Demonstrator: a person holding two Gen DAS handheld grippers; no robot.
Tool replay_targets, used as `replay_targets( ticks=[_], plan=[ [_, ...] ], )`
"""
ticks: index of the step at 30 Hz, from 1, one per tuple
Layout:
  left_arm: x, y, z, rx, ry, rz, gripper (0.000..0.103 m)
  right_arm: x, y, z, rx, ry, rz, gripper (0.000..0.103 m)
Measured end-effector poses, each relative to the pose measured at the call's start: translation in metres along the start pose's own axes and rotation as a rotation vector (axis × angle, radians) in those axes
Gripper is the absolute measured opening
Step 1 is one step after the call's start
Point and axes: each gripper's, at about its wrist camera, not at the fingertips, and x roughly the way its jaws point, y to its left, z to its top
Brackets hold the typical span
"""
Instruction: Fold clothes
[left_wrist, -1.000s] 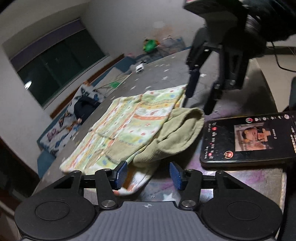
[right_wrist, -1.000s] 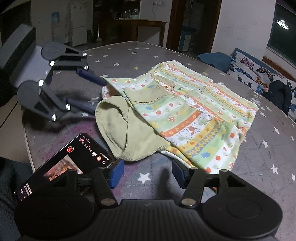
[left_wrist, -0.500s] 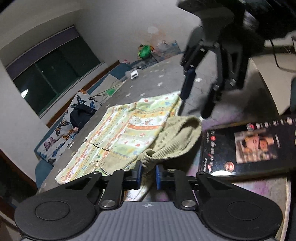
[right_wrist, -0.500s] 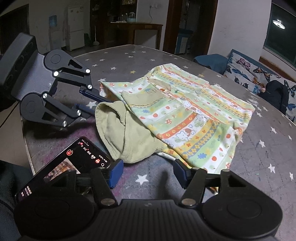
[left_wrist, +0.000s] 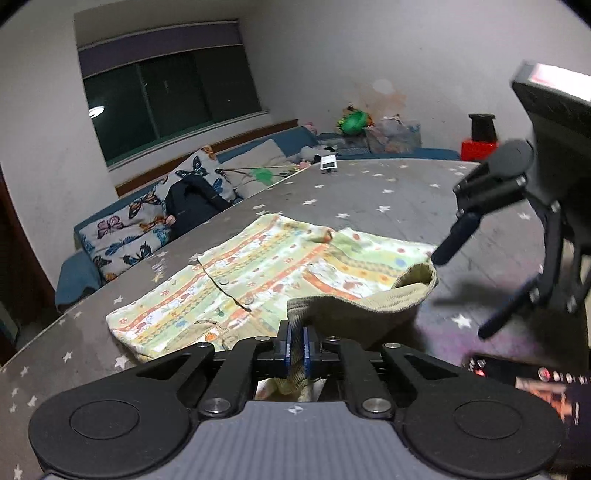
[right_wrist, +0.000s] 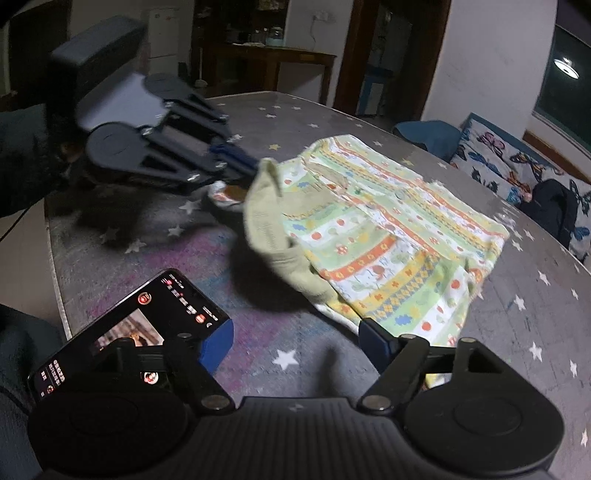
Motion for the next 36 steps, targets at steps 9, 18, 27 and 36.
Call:
replay_targets(
  ticks=[9,18,27,36],
  plan=[
    [-0.003,0.005,0.003,-0.037,0.008,-0.01,0.007,0.023,-0.006,0.018,0.027,-0.07,-0.003,0.075],
    [-0.016,0.004,-0.002,-0.021,-0.006,-0.007,0.017,0.037,-0.018,0.033,0.1,-0.085,0.032,0.029],
    [-0.033,-0.006,-0.013,0.098,-0.017,0.002,0.055,0.034,-0.028,0.039,0.129,-0.106,0.019,0.025],
    [-0.016,-0.028,-0.023,0.273,0.017,0.001,0.066,0.033,-0.03,0.042,0.126,-0.109,0.011,0.025]
  ],
)
